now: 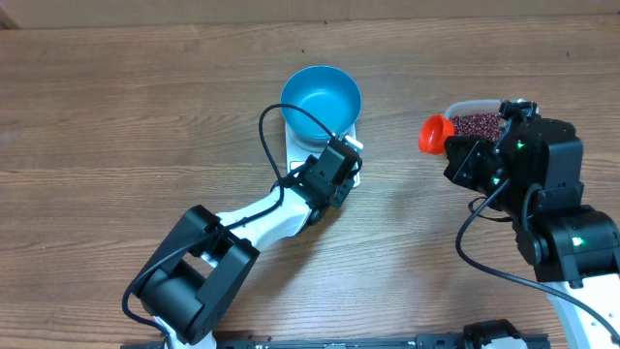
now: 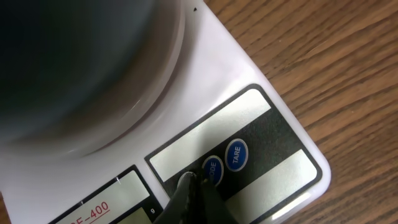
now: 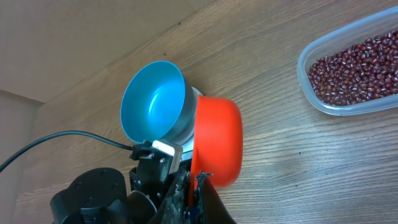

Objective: Scoop item into bowl and weigh 150g on scale

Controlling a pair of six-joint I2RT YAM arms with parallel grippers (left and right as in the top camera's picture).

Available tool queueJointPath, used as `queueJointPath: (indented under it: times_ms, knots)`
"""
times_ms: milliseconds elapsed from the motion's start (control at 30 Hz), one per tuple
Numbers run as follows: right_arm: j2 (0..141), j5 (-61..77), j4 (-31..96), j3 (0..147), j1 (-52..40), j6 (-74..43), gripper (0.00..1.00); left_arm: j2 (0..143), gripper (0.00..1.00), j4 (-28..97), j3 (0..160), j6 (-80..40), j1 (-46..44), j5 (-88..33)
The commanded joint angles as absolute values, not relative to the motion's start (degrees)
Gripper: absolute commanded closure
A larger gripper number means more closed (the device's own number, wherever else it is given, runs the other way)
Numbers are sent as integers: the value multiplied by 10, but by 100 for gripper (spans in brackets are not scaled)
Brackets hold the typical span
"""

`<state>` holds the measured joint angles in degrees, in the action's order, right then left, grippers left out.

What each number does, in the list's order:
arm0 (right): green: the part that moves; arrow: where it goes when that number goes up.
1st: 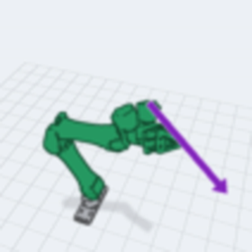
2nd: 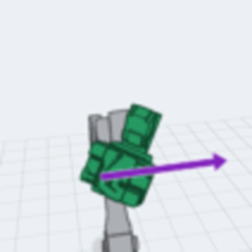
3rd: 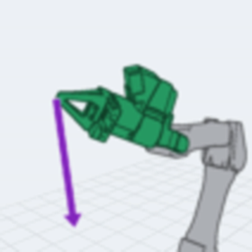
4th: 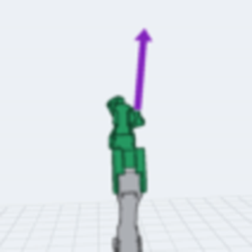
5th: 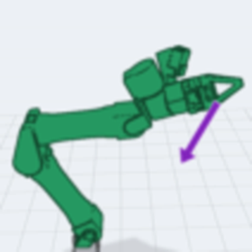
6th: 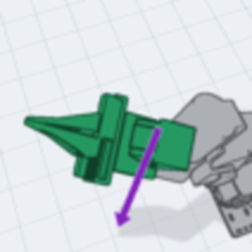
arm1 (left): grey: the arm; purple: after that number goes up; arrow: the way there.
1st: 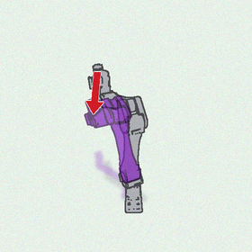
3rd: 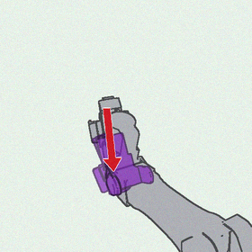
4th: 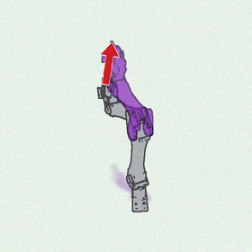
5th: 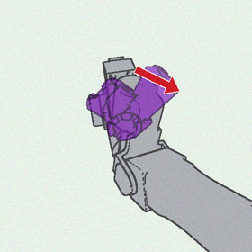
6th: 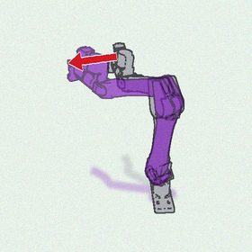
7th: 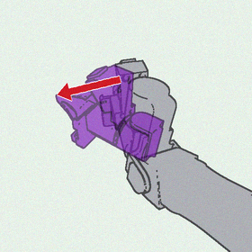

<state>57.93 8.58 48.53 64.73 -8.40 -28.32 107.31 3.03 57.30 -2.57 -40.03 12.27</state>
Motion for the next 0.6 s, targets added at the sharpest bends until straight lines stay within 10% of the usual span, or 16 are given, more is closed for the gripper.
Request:
queueJointPath:
  times_ms: [0,567]
  knots:
    - [580,86,481,665,-86,-284,96,1079,96,30,589,-20,-401,126]
    - [580,86,481,665,-86,-284,96,1067,96,34,591,-43,-401,140]
